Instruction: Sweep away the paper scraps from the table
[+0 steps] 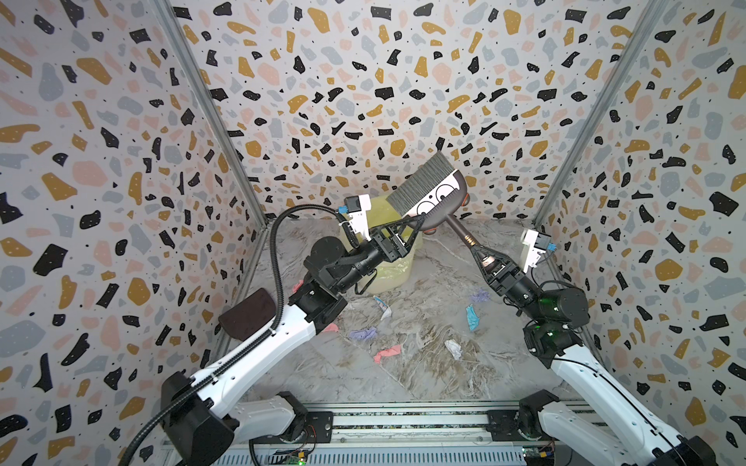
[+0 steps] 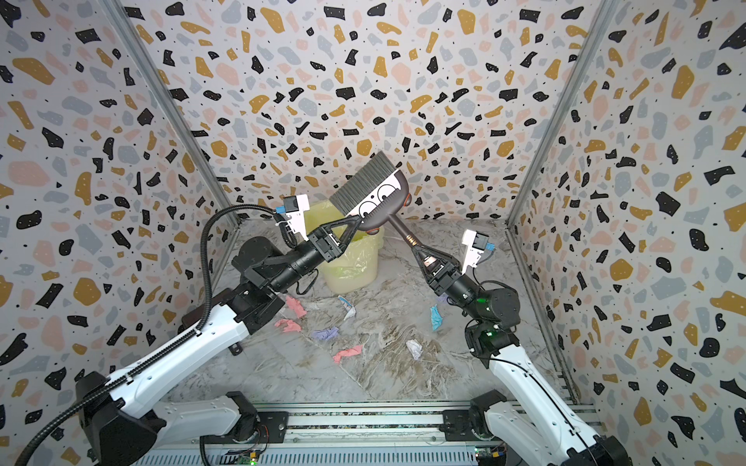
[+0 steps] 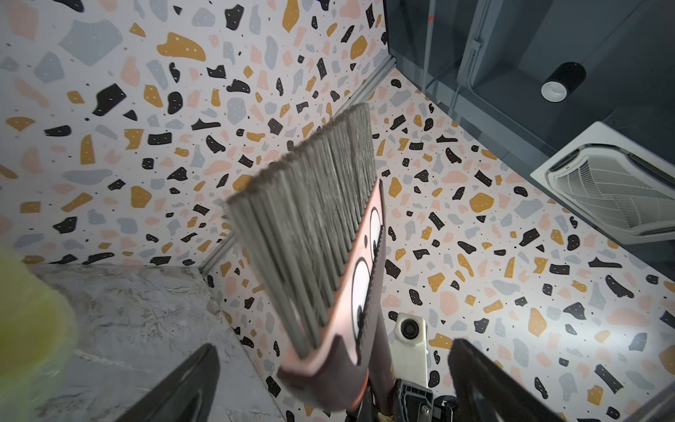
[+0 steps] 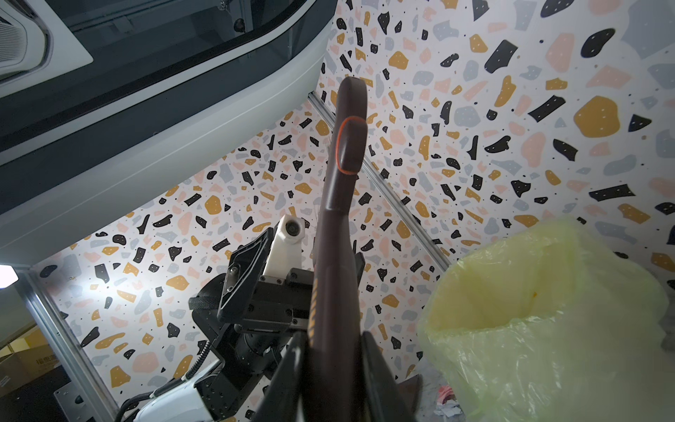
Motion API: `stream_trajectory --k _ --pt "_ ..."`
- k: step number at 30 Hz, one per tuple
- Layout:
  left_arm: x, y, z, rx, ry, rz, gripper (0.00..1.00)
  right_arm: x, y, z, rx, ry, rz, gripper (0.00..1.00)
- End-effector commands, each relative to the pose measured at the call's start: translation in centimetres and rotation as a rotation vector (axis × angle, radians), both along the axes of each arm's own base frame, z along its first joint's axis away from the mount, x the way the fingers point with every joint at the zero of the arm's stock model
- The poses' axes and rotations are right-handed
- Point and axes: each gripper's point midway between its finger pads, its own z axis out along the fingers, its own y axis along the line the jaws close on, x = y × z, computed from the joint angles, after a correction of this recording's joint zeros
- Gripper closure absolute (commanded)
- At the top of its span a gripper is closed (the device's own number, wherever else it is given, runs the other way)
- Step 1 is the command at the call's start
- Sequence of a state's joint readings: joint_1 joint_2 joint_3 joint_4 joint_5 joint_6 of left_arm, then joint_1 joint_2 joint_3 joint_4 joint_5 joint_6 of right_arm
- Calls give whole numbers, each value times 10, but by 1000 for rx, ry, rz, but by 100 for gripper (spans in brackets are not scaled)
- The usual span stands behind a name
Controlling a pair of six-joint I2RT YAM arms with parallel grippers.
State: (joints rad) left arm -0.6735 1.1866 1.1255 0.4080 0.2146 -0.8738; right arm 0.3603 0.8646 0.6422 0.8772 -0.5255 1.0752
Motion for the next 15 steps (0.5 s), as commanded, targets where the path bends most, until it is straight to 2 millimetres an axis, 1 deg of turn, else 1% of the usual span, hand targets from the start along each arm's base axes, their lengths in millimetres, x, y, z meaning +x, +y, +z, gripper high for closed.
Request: stream_trajectory --k 1,3,5,7,8,9,10,12,14,15 --pt "2 36 3 120 13 160 0 -15 -15 28 24 -81 -30 100" --pt "2 61 -5 190 65 253 0 -13 -21 26 10 -73 -53 100" --pt "3 90 -16 244 133 359 1 -10 -27 24 -5 -61 -74 100" --pt "2 124 -30 310 205 482 0 -6 -33 20 -24 -43 -94 100" --pt "1 137 -37 342 233 533 1 -5 -35 19 -30 -38 -102 100" --pt "1 152 -46 384 270 590 0 -3 -38 17 -39 -29 -111 100" --pt "-1 168 -62 443 331 650 0 -1 -41 16 -49 -19 -125 100" --pt "-2 197 -83 518 415 753 1 3 -46 13 -69 -3 -147 100" --pt "-5 230 -106 589 510 869 0 8 -53 9 -104 21 -178 100" --pt "-6 242 -117 620 546 905 1 10 -57 7 -120 33 -194 100"
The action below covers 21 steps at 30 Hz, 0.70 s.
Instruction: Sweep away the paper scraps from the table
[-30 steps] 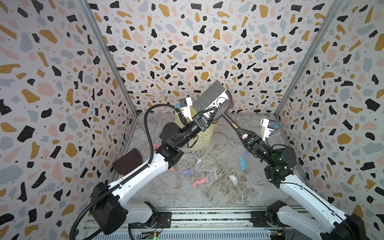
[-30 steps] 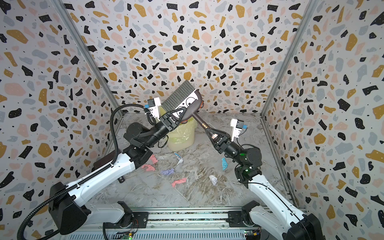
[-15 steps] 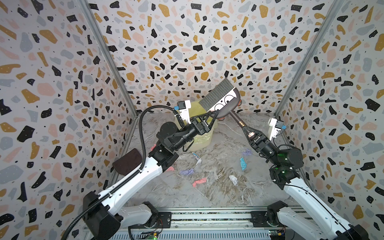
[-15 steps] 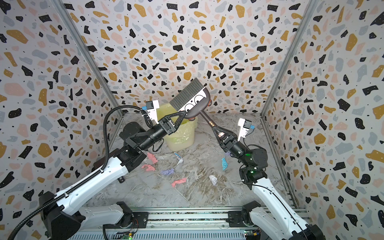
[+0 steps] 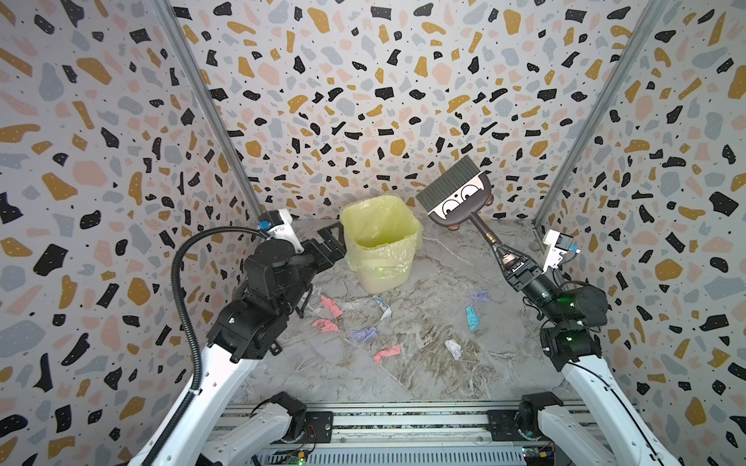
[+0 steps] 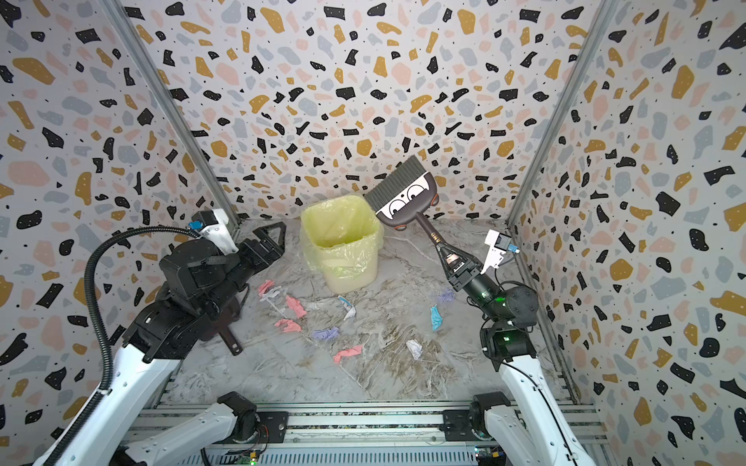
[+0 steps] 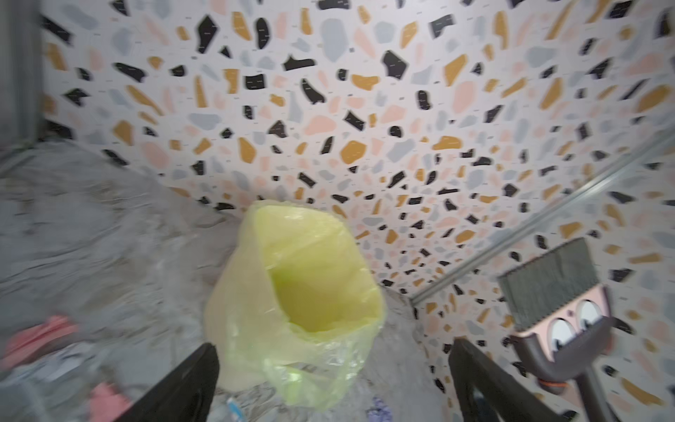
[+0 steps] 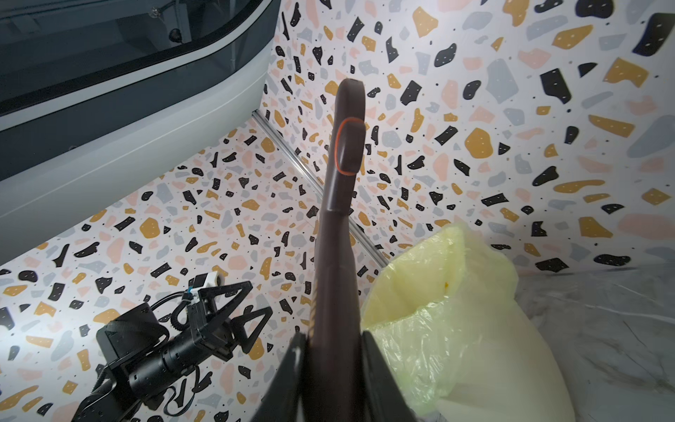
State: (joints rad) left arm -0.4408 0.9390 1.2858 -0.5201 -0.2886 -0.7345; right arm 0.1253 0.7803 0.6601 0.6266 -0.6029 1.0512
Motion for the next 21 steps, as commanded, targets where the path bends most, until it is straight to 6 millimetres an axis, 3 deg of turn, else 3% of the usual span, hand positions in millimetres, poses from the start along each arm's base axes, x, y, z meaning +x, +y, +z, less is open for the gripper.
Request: stream_trajectory --k 1,6,13,21 --pt "-11 61 -69 192 264 217 0 -13 -11 25 -64 -63 -35 100" --pt "-11 101 -123 200 407 286 0 -5 -42 6 -134 27 -129 100" --pt "-16 142 -210 162 614 355 0 9 -59 -29 -171 143 -219 100" --pt "-36 178 -272 118 751 471 0 21 -61 -47 -196 214 -221 100"
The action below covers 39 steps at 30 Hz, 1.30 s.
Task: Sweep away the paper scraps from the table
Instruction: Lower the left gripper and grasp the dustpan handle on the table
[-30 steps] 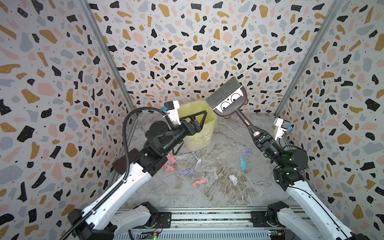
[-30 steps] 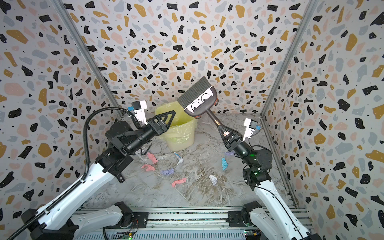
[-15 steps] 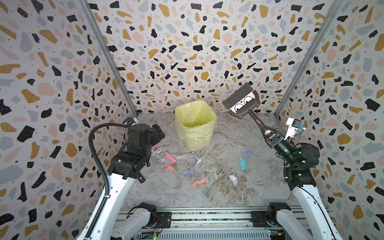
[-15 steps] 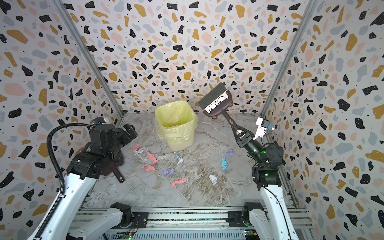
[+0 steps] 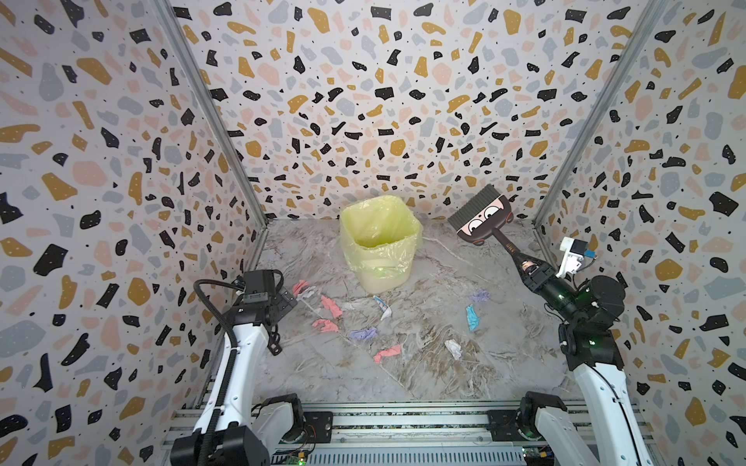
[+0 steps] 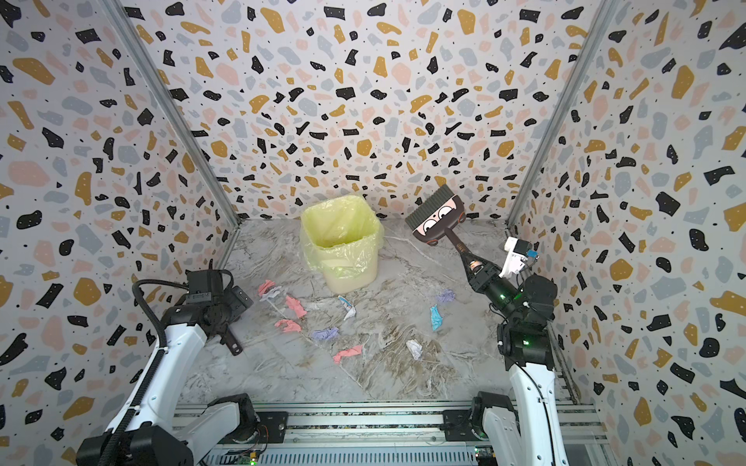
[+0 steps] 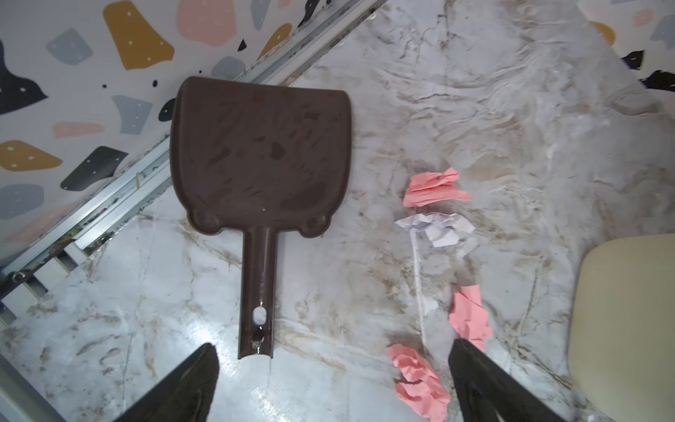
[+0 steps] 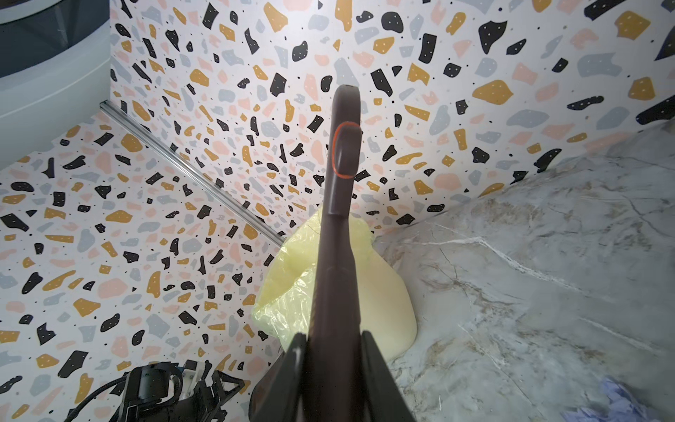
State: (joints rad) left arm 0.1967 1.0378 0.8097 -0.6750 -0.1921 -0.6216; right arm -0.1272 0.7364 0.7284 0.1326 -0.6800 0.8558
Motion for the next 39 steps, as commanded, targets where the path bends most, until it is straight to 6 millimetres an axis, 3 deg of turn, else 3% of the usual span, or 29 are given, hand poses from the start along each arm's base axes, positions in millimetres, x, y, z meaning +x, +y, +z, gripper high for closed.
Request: stream_trajectory --k 1,7,16,22,28,39 --pt "-1 11 -15 -2 9 23 1 0 -1 14 -31 -45 -4 100" --pt "-11 32 -44 -9 94 56 1 4 -2 12 -23 -27 -6 100" --pt "-13 28 -85 -79 182 35 8 8 -6 10 -2 -17 -16 100" --pt "-17 29 -93 -79 218 43 18 10 -7 13 -3 -14 -17 100" --pt "-19 25 -113 -117 256 40 25 10 -7 18 2 -24 -17 100" --pt "-23 24 -124 -130 300 56 30 8 -7 21 6 -33 -13 100"
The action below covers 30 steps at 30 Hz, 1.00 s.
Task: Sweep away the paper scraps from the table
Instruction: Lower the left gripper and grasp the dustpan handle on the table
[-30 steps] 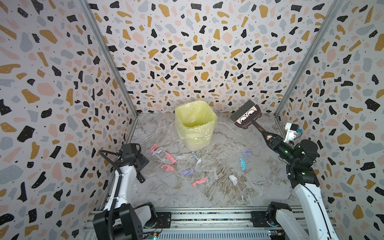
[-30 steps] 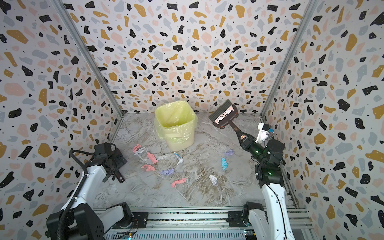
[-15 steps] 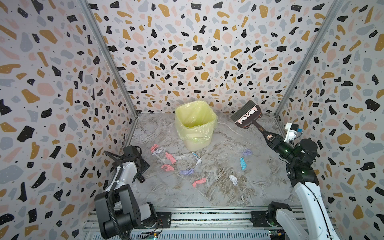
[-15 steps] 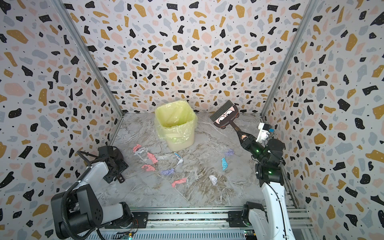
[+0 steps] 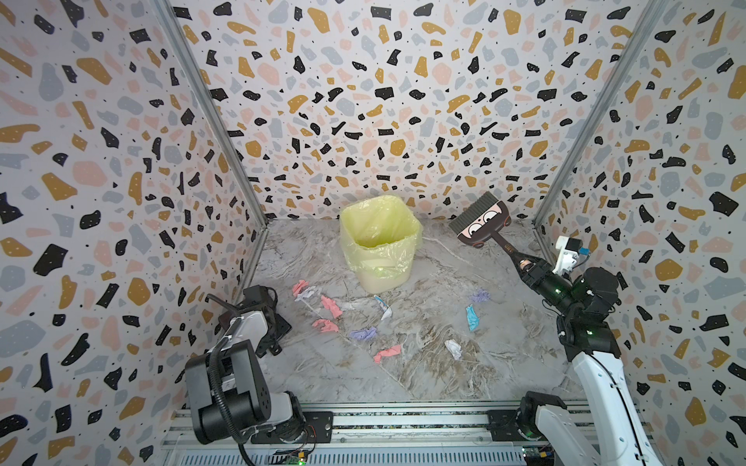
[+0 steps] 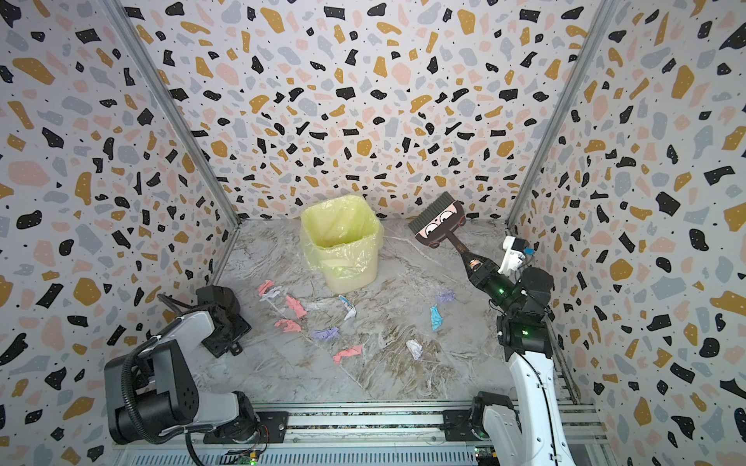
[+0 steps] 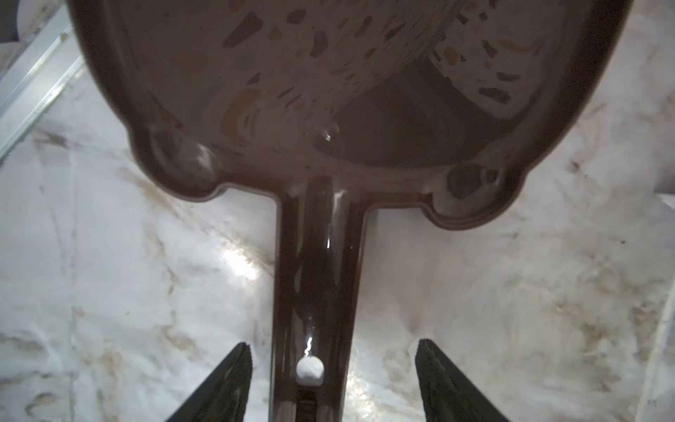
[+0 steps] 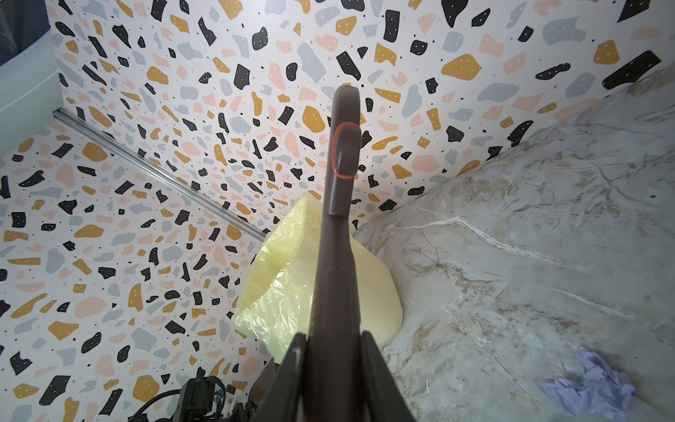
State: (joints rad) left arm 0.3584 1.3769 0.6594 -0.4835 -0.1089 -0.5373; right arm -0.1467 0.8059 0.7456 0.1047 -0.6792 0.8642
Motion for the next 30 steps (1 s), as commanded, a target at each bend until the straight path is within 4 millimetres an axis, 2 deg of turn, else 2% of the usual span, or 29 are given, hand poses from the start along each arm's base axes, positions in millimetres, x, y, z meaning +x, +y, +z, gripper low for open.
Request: stream_trajectory --k 1,20,30 --pt "-3 0 -7 -7 16 4 31 -9 2 36 -13 -114 10 100" --pt "-3 -8 -22 -59 41 -22 68 -9 1 35 -8 -115 5 100" --pt "5 -28 -24 -92 31 -100 75 -9 -3 31 -5 -108 -9 100"
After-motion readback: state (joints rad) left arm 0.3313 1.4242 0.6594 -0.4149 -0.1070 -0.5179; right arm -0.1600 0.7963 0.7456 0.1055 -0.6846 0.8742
